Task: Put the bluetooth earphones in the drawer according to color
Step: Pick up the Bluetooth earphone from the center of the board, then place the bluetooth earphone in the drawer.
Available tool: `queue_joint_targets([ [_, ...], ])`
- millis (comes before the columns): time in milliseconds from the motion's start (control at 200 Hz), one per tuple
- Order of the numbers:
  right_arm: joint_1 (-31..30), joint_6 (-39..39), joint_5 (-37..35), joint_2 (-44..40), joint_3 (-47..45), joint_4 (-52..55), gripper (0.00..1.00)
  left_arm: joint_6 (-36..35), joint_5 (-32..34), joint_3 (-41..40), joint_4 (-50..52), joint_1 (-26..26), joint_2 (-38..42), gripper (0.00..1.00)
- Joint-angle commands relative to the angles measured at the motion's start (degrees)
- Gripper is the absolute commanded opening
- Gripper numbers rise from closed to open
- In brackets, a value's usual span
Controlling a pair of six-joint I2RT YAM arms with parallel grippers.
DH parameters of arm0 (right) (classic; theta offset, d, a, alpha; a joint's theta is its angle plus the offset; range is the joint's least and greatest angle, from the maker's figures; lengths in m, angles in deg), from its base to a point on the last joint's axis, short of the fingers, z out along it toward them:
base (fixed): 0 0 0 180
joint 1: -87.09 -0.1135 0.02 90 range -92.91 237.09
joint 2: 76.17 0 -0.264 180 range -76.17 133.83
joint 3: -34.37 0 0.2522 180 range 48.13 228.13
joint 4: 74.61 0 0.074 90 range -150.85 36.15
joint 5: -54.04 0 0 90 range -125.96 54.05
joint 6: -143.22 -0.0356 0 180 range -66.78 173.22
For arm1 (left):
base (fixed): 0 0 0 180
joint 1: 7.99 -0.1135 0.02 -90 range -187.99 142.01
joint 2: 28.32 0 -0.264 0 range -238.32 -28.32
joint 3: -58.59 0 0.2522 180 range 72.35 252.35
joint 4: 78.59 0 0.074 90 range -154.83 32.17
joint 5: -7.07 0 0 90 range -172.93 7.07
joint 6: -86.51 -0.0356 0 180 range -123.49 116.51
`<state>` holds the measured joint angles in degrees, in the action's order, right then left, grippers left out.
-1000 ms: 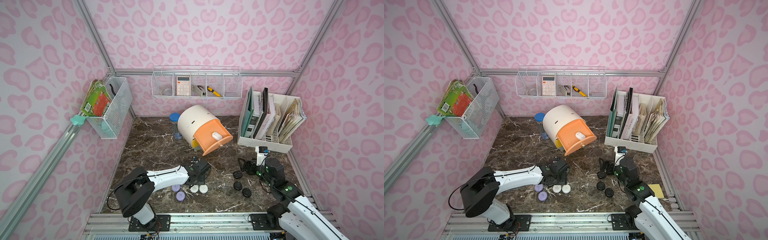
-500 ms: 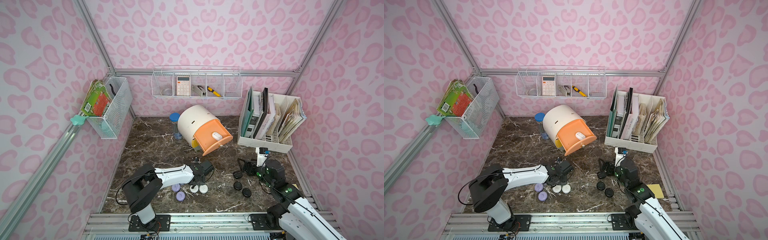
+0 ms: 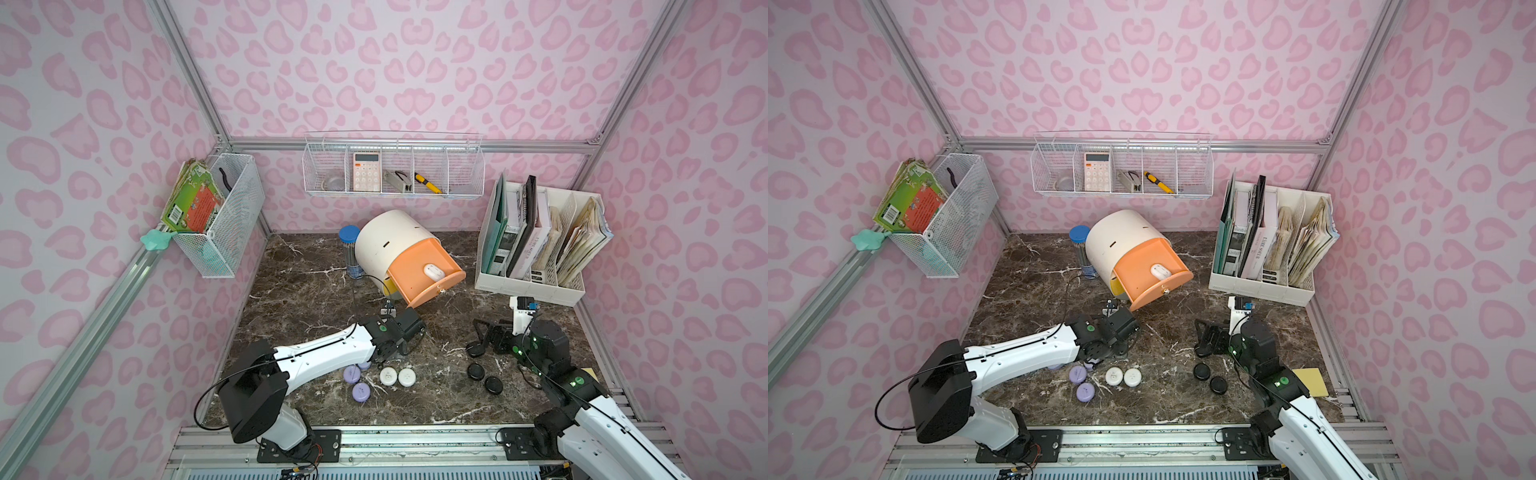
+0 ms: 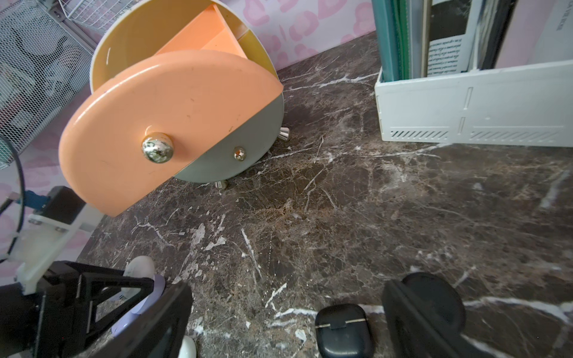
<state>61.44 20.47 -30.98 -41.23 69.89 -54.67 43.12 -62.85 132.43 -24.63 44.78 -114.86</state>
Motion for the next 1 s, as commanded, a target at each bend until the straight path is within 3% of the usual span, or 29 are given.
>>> queue_joint_targets([
  [0,-0.03,-0.38,0.8,-0.2,-0.22,-1.16,0.98,-2.67,3.95,3.4,5.89,-0.18,1.91,0.4],
  [170,-0.09,-0.77,3.58,-0.13,-1.29,-2.86,0.98,-7.46,6.39,10.98,8.5,-0.65,5.57,0.41],
  [360,-0.57,-2.48,7.54,1.09,-3.44,-6.14,0.98,-14.99,7.52,16.03,3.82,-3.35,8.09,0.41],
  [490,-2.66,-2.61,8.08,2.6,-4.25,-7.74,0.98,-19.87,3.52,18.8,-0.91,-5.93,7.19,0.43],
  [735,-14.44,-2.1,2.6,9.5,-3.84,-11.66,0.98,-23.14,-1.18,29.66,0.11,-7.2,-2.71,0.42],
  [995,-24.81,-0.22,-4.77,15.07,-2.75,-12.75,0.98,-22.97,-3.0,34.51,1.77,-7.86,-9.55,0.43],
])
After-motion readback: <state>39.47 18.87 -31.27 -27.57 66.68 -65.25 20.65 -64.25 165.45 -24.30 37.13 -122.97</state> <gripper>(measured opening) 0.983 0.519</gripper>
